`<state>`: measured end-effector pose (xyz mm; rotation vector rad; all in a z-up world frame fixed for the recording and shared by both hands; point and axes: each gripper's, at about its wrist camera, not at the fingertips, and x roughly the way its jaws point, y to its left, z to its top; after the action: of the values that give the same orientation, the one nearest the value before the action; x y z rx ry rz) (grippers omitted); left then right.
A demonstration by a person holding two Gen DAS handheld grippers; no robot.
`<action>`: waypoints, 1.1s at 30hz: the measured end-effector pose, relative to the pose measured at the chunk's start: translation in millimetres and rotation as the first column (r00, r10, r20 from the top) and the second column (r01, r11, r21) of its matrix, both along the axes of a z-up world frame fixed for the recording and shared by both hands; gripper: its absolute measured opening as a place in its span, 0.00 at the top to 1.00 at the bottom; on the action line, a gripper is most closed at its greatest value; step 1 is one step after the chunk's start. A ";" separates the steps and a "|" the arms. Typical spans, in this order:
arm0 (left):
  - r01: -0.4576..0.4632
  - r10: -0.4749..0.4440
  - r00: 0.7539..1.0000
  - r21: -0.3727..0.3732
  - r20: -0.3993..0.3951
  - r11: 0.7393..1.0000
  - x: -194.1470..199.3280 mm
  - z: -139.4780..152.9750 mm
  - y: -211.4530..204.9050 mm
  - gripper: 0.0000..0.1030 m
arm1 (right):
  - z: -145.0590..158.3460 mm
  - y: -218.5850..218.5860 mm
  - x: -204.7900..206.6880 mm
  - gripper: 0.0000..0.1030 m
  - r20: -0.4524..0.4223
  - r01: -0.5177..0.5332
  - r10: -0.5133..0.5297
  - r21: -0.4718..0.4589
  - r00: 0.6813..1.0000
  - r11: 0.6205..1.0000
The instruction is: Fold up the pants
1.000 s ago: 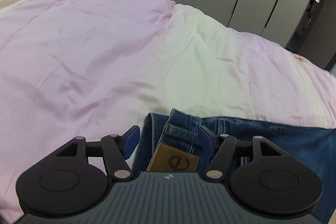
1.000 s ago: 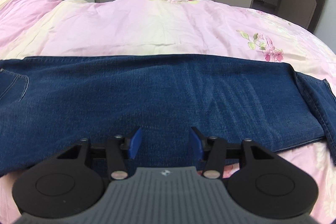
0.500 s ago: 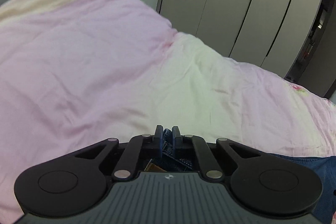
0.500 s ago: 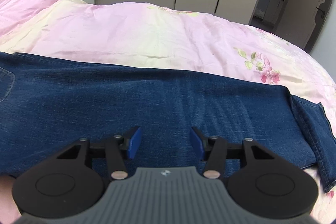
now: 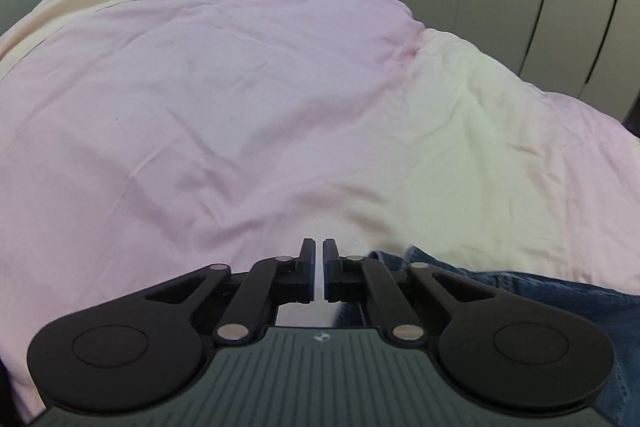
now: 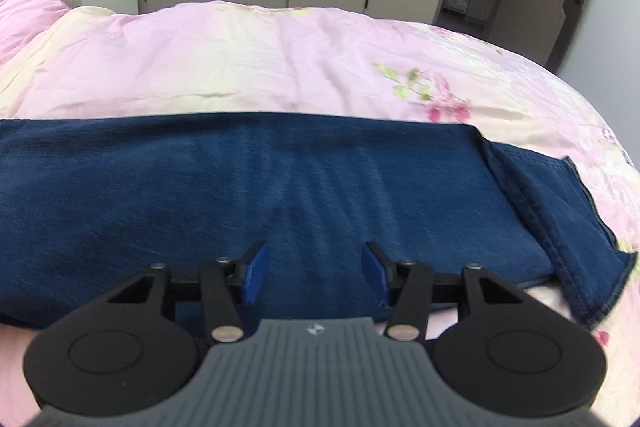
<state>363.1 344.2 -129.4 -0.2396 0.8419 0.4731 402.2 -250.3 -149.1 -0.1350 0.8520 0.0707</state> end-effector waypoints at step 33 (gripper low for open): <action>0.190 -0.182 0.952 0.009 -0.244 0.982 -63.4 -32.8 -204.8 0.84 | -13.9 -217.3 2.8 0.83 -0.010 -0.151 0.213 -0.738 0.977 0.658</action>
<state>299.7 139.3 -162.2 -0.0712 1.0846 0.3422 405.0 -467.6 -163.0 -0.9965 0.7424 -0.0990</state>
